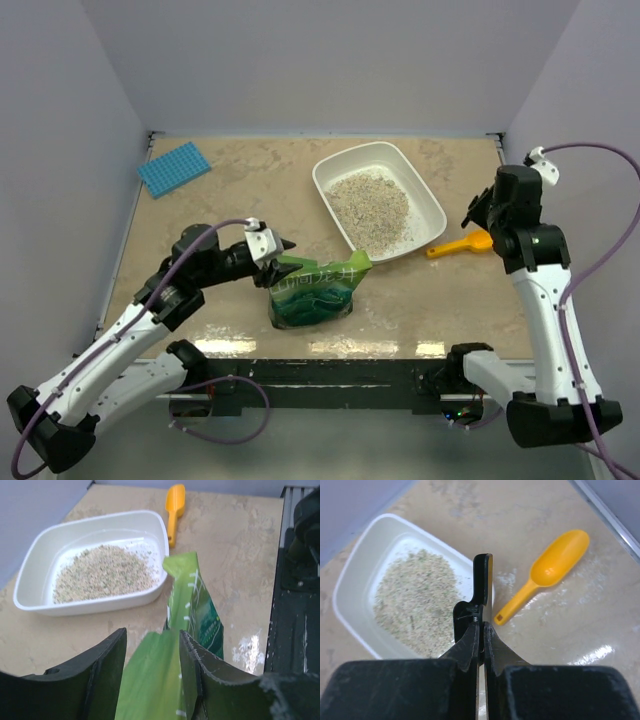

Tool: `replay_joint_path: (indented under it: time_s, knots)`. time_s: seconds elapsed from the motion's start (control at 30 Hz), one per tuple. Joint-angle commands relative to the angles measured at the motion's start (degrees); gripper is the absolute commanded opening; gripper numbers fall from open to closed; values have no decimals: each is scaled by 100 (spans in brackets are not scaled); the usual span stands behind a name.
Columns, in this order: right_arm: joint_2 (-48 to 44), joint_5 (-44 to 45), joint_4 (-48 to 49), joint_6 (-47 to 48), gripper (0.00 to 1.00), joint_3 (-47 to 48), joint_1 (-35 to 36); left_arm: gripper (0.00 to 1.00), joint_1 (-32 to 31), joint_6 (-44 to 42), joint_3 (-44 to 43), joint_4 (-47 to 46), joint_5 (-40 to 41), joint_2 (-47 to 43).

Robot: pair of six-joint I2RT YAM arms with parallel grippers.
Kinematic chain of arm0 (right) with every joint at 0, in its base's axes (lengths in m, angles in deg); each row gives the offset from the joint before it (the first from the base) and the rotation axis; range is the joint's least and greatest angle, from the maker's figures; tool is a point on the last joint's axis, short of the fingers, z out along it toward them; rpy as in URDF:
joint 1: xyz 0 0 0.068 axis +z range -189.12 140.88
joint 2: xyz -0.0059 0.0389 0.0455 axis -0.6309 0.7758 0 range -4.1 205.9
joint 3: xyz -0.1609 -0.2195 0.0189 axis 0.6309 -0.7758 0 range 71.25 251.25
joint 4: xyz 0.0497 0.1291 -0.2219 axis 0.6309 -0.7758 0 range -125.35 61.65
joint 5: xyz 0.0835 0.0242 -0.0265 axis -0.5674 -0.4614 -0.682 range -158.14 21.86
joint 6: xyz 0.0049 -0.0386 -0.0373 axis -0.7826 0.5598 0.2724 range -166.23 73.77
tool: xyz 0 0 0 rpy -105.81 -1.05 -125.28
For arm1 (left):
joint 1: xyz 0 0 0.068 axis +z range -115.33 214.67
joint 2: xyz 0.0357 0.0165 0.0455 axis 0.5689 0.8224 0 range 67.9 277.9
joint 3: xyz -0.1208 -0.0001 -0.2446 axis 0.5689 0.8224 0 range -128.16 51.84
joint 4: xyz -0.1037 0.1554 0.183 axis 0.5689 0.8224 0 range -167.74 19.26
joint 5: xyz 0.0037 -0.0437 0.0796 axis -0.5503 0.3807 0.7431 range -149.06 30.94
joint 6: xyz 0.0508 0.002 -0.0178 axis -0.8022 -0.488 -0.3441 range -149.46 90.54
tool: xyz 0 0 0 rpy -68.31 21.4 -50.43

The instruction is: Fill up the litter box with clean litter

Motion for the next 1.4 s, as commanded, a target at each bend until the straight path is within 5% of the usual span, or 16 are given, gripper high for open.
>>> replay_joint_path:
  time_s: [0.0,0.1,0.3,0.53,0.67,1.0,1.37]
  knots:
    - [-535,-2251,687,1228,0,224,23,51,-25,512,-1456,549,-67,324]
    - [-791,-4325,1356,1703,0,30,102,52,-17,1013,-2284,911,-207,571]
    - [-1257,-6678,2464,1898,0,-207,339,52,-25,2146,-2812,560,-1330,808]
    - [-1380,-9166,4229,794,0,-593,726,52,-17,3666,-2260,-1432,-2579,870]
    - [-1328,-9266,5198,122,0,-752,1024,52,-16,4046,-1829,-2462,-2747,826]
    - [-581,-8511,5498,34,0,-401,2351,51,-34,4986,-1353,-4212,-2897,905]
    - [-343,-8202,5709,60,0,-313,2897,48,-34,4758,-1529,-3695,-2809,984]
